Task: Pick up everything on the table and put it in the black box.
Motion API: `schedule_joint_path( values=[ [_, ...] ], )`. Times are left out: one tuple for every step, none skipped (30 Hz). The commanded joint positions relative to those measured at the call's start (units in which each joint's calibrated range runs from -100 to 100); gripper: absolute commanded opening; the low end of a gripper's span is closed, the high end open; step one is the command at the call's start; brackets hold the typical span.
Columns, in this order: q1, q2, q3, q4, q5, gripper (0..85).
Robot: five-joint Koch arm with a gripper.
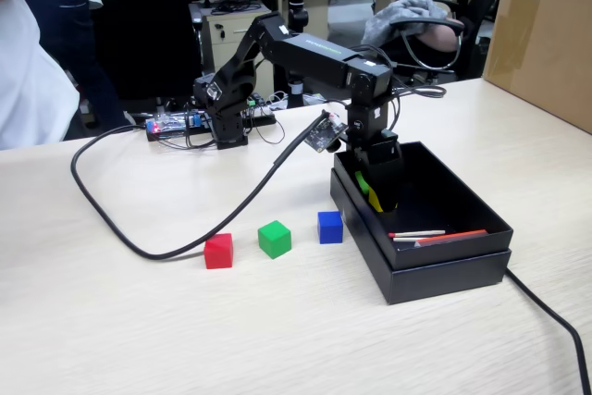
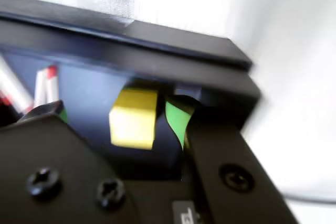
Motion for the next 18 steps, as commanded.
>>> schedule_joint_path(
  values=[
    [-1.5, -18.3, 2.5, -0.6, 0.1, 39.9],
    [-2.3, -21.7, 2.8, -0.6, 0.1, 41.8],
    [-3.4, -24.8, 3.8, -0.6, 0.1, 41.9],
    [-4.5, -27.3, 4.9, -0.6, 0.0, 41.9],
    [-5.7, -29.9, 5.8, -0.6, -0.1, 41.9],
    [-6.8, -31.6, 6.4, -0.6, -0.4, 41.9],
    [-8.0, -33.3, 6.5, -0.6, -1.1, 41.9],
    [-9.2, -34.8, 6.1, -0.6, -1.7, 41.9],
    [-10.4, -35.9, 5.5, -0.6, -2.3, 42.0],
    [-13.0, -37.4, 2.7, -0.6, -3.9, 45.6],
    [-14.3, -38.1, 0.6, -0.6, -4.8, 47.2],
    [-15.5, -38.2, -1.3, -0.6, -5.5, 48.7],
    [-16.7, -38.2, -3.1, -0.6, -6.1, 49.1],
    [-17.7, -38.2, -5.4, -0.5, -6.7, 49.5],
    [-19.7, -37.6, -9.8, 0.9, -7.6, 49.9],
    [-20.5, -36.5, -11.7, 1.6, -8.0, 49.9],
    [-21.2, -35.4, -13.1, 1.8, -8.1, 49.9],
    [-21.8, -33.5, -13.9, 1.9, -8.3, 49.9]
  ],
)
